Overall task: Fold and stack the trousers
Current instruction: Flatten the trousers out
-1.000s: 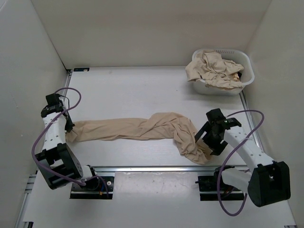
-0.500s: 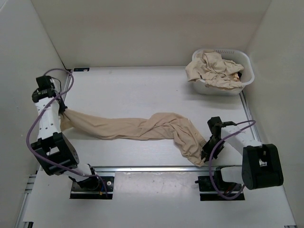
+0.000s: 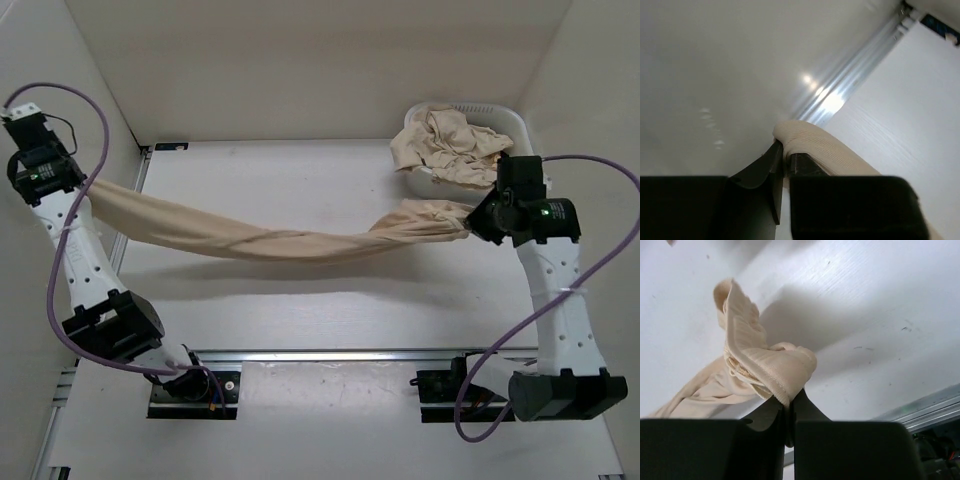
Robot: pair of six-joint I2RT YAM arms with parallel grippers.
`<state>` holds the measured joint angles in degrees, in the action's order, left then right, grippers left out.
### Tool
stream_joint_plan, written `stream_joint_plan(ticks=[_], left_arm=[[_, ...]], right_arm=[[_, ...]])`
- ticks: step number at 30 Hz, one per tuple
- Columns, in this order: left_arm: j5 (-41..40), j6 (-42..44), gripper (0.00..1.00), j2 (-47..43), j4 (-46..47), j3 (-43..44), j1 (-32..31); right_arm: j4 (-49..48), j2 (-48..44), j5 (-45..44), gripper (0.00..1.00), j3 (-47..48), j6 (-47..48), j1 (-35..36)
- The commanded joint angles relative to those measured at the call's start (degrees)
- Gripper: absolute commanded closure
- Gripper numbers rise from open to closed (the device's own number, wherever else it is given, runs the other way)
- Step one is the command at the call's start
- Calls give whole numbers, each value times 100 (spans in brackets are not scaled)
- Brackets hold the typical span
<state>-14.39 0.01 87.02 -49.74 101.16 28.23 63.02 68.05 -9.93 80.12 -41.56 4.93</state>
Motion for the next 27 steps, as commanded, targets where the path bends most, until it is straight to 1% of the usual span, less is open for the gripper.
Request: stream_joint_plan(ticks=[1, 3, 4, 6, 7, 8, 10, 11, 14, 15, 16, 17, 18, 19, 20, 21, 23, 24, 25, 27], left_arm=[[-432, -1, 85, -186, 192, 474, 428], [-433, -1, 85, -125, 245, 536, 534], [-433, -1, 85, -124, 245, 536, 587], [-380, -1, 85, -54, 245, 361, 587], [-310, -1, 85, -54, 245, 290, 587], [-179, -1, 84, -54, 245, 203, 587], [-38, -1, 81, -54, 158, -96, 587], [-37, -1, 78, -54, 157, -210, 500], [103, -1, 67, 95, -176, -912, 420], [103, -1, 60, 200, -264, -1349, 342], [103, -1, 57, 253, -334, -1563, 341], [-1, -1, 56, 254, -396, -1774, 341], [-54, -1, 56, 254, -397, -2158, 341], [23, -1, 56, 254, -397, -2310, 341], [94, -1, 56, 167, -397, -2442, 341], [269, -1, 56, 18, -397, -2539, 341], [332, -1, 56, -97, -397, -2733, 341], [332, -1, 58, -150, -397, -2795, 341], [332, -1, 58, -151, -397, -2873, 341], [332, -1, 59, -151, -397, -2935, 341]], right_arm=[[895, -283, -702, 100, 373, 263, -141], [949, -362, -764, 100, 146, 263, -203], [949, -432, -764, 100, -151, 193, -255], [949, -564, -764, 100, -521, 123, -256], [888, -617, -669, 100, -750, 52, -316], [817, -670, -572, 100, -1204, 52, -317], [545, -740, -229, 100, -1672, -1, -379], [466, -741, -106, 100, -2127, -1, -440], [27, -793, 429, 100, -2964, -1, -606], [-44, -733, 596, 100, -3515, -71, -668], [-184, -671, 798, 100, -3773, -71, -730], [-264, -670, 1000, 98, -4019, -132, -852], [-317, -670, 1237, 89, -4404, -229, -914], [-317, -740, 1239, 76, -4530, -230, -976], [-317, -793, 1239, 51, -4583, -291, -1037], [-213, -933, 1100, 19, -4445, -291, -1090], [-10, -1083, 740, 13, -4059, -344, -1091], [-9, -1223, 382, 12, -3804, -257, -1030], [-70, -1224, 248, 12, -3280, -169, -933], [-377, -1207, 185, 12, -2828, 198, -784]])
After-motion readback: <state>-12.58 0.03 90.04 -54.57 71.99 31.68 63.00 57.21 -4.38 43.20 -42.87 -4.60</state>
